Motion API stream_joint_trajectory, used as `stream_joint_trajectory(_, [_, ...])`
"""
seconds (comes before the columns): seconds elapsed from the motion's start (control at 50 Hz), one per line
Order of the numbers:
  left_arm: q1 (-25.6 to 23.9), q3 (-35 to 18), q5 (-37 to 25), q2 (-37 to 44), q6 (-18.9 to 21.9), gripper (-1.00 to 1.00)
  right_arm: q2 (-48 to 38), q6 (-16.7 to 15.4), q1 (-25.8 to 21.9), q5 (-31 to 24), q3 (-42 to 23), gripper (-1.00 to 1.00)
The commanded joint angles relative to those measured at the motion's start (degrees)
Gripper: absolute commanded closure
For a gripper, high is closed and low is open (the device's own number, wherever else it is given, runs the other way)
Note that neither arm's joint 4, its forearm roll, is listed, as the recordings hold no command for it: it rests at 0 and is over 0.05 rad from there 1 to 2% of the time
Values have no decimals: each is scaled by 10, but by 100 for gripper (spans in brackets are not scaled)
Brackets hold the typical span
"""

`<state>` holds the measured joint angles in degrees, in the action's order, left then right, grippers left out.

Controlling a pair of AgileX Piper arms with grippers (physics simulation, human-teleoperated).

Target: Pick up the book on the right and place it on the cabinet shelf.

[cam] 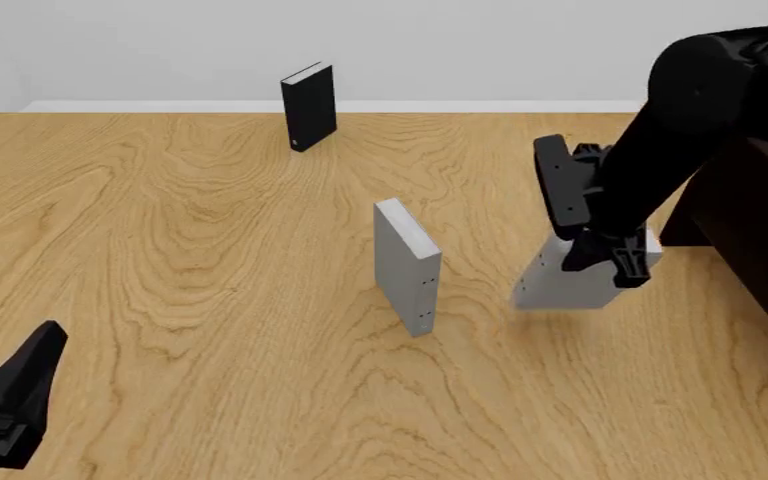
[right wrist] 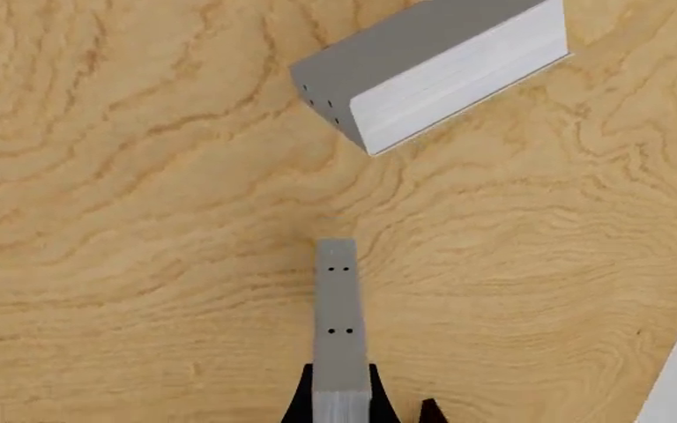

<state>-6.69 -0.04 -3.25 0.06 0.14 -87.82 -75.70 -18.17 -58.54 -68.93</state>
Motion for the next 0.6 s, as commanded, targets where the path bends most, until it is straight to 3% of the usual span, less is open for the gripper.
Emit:
stream_joint_trajectory(0.02, [-4,0,2,0,-2,-100,24,-12,28,-5,-10,100])
stream_joint_trajectory(0.06, [-5,-1,3,0,-2,-100,27,-17,39,12,-12,100])
stream_joint_trajectory(0.1, [-6,-1,3,0,-3,-100,20,17,15,4,-34,100])
stream_joint_trajectory(0.12, [-6,-1,4,0,-3,-100,24,17,12,5,-32,100])
stream_joint_trajectory(0.2, [-8,-1,5,0,-4,-100,46,-16,29,36,-15,100])
stream_joint_trajectory(0.28, [-10,-1,6,0,-4,-100,55,-2,22,56,-34,100])
stream_joint_trajectory(0.38, [-12,-2,7,0,-5,-100,90,-45,41,97,7,100])
stream_joint_trajectory(0.52, [-11,-3,8,0,-7,-100,129,-65,35,131,43,100])
stream_joint_trajectory(0.6, [-14,-3,8,0,-7,-100,142,-61,29,144,48,100])
